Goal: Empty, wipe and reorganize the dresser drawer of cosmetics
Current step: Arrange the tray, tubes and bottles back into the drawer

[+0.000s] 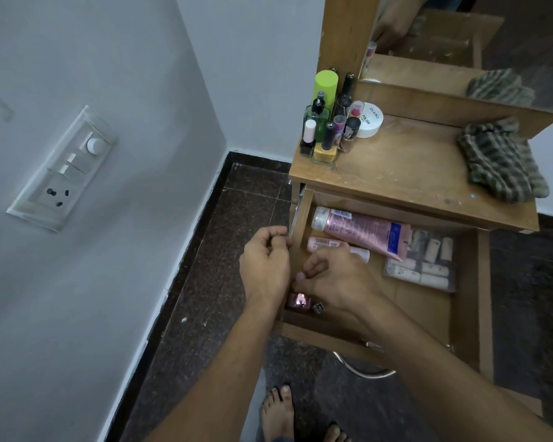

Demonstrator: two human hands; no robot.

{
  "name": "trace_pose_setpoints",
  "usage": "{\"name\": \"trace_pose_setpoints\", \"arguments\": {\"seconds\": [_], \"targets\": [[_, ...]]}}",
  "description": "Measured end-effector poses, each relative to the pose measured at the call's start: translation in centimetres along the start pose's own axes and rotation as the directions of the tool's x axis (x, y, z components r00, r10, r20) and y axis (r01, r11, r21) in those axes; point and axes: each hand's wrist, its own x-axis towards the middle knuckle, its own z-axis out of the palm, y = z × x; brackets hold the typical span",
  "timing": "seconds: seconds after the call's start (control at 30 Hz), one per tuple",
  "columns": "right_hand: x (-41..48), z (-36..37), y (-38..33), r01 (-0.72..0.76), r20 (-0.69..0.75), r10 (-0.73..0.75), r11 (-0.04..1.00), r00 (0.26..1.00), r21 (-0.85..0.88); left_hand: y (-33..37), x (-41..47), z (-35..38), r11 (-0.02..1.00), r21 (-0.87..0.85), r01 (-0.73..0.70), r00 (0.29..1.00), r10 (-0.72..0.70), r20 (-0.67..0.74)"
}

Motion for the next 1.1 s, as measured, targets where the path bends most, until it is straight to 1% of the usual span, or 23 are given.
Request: {"name": "trace_pose_setpoints", "arguments": {"seconds": [0.1,0.13,0.17,0.2,0.23,0.3,0.33,0.37,0.4,0.43,0.5,0.6,0.7,0.8,0.97,1.1], "targets": [[-0.6,-1.3,-0.8,0.007,0.063,-0.007,1.0,0.998,0.001,0.4,-0.1,0.2,0.999,0.019,-0.028,1.0,0.029,-0.003],[-0.7,-2.0,-1.4,0.03,0.052,-0.029,0.999,0.998,-0.013,0.6,-0.1,0.3,0.999,0.024,-0.036,0.999,0.036,-0.002],[-0.7,-3.0,-2.1,0.067,0.005,-0.067,0.997,0.998,-0.027,0.9,-0.1,0.4,0.999,0.016,-0.04,0.999,0.04,0.004],[-0.6,-4.2,-3.2,0.117,-0.084,-0.119,0.993,0.989,-0.035,1.3,-0.1,0.7,0.999,0.008,-0.047,0.999,0.047,0.008],[-0.4,-5.6,-4.4,0.173,-0.204,-0.178,0.984,0.963,-0.043,1.7,0.0,1.0,0.998,0.012,-0.065,0.998,0.065,0.004],[0.6,-8.4,-6.9,0.26,-0.443,-0.285,0.958,0.85,-0.118,2.6,0.2,1.7,0.99,0.047,-0.13,0.991,0.131,-0.018],[1.2,-9.6,-8.1,0.277,-0.519,-0.326,0.945,0.79,-0.172,3.0,0.4,2.0,0.986,0.053,-0.158,0.987,0.159,-0.019],[1.7,-10.5,-9.1,0.283,-0.563,-0.36,0.933,0.744,-0.223,3.5,0.5,2.4,0.983,0.052,-0.178,0.984,0.179,-0.016],[2.2,-11.2,-9.8,0.284,-0.58,-0.395,0.918,0.713,-0.276,3.9,0.7,2.7,0.98,0.051,-0.191,0.981,0.192,-0.014],[2.7,-11.6,-10.3,0.283,-0.579,-0.429,0.901,0.693,-0.329,4.2,0.8,3.0,0.978,0.052,-0.2,0.98,0.201,-0.014],[3.6,-11.8,-10.7,0.277,-0.559,-0.476,0.871,0.679,-0.405,4.6,0.9,3.4,0.974,0.061,-0.22,0.975,0.222,-0.016],[4.5,-11.8,-10.7,0.271,-0.519,-0.504,0.846,0.691,-0.46,4.9,1.2,3.6,0.968,0.059,-0.243,0.97,0.244,0.0],[5.0,-11.5,-10.6,0.274,-0.51,-0.526,0.828,0.681,-0.489,4.7,1.4,3.5,0.965,0.076,-0.252,0.968,0.252,0.015],[4.9,-11.5,-10.5,0.287,-0.507,-0.53,0.828,0.679,-0.482,4.3,1.6,3.1,0.963,0.082,-0.255,0.967,0.255,0.019],[3.9,-12.2,-11.0,0.284,-0.473,-0.515,0.832,0.715,-0.477,3.9,1.6,2.5,0.959,0.079,-0.272,0.962,0.271,0.025],[0.3,-12.3,-9.8,0.311,-0.513,-0.514,0.846,0.688,-0.432,3.0,1.3,1.5,0.959,0.062,-0.275,0.961,0.274,0.029]]}}
